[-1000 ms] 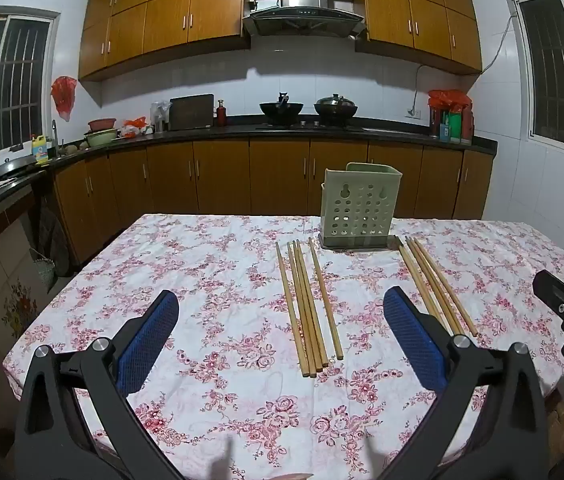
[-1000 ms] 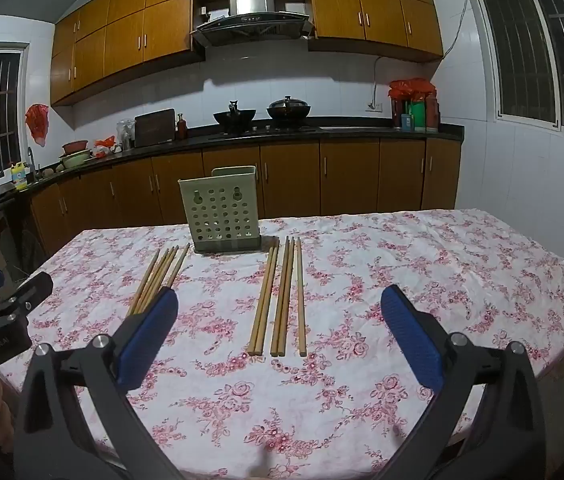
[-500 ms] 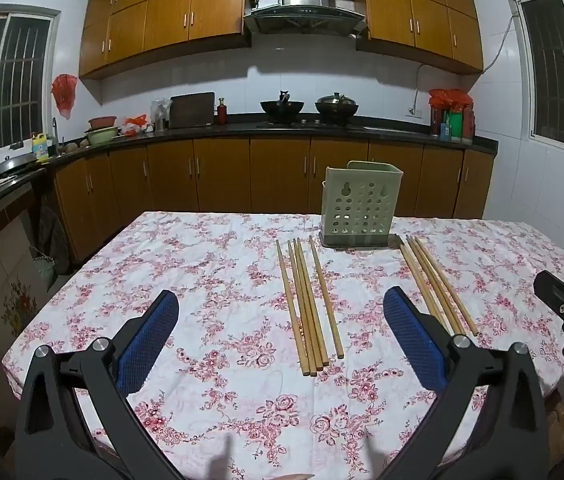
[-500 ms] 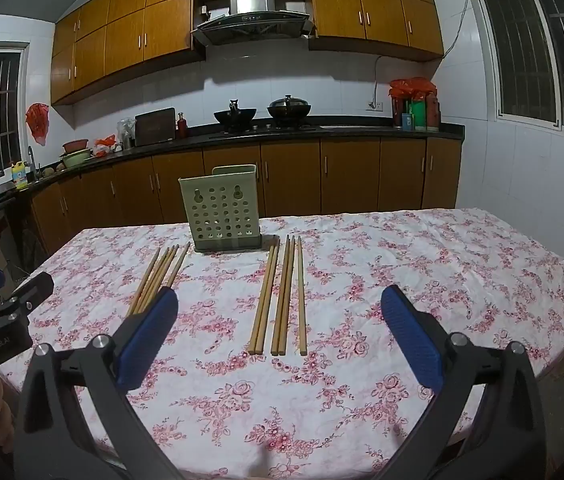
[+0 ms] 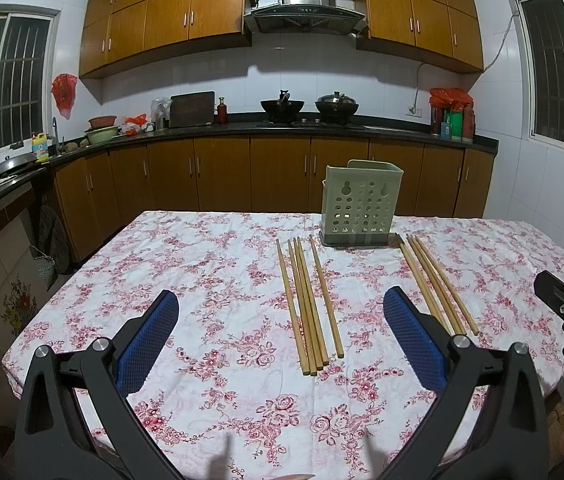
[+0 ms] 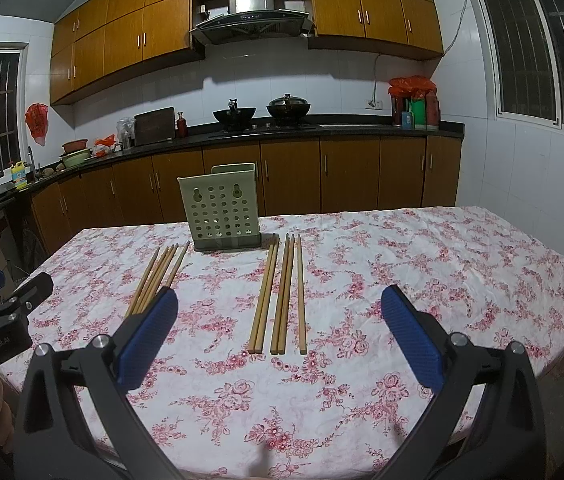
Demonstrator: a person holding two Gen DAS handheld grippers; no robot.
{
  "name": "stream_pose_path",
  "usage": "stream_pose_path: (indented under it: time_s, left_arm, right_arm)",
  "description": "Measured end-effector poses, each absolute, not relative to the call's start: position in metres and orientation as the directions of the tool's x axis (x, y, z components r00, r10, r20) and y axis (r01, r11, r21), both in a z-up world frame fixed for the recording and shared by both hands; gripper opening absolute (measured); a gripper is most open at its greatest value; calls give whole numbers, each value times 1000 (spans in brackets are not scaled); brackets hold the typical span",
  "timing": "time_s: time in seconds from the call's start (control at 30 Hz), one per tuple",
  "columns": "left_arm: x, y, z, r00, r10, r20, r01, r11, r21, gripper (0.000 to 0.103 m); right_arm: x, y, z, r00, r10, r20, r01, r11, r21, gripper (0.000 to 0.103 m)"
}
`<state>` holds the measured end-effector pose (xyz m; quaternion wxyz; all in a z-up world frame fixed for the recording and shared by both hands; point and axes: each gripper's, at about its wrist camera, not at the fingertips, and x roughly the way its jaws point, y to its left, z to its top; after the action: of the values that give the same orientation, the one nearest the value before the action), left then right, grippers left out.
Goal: Organize utensils
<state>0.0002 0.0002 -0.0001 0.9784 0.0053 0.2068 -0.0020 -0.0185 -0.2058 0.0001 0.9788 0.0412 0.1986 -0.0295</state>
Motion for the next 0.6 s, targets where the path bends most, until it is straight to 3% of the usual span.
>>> stream_pose_path:
  time_s: [0.6]
  left_arm:
    - [0,0,0,914,-2,-406,6,1000,10,101]
  right_arm:
    - [-18,-206,0,919,-40,-393,73,995,69,99]
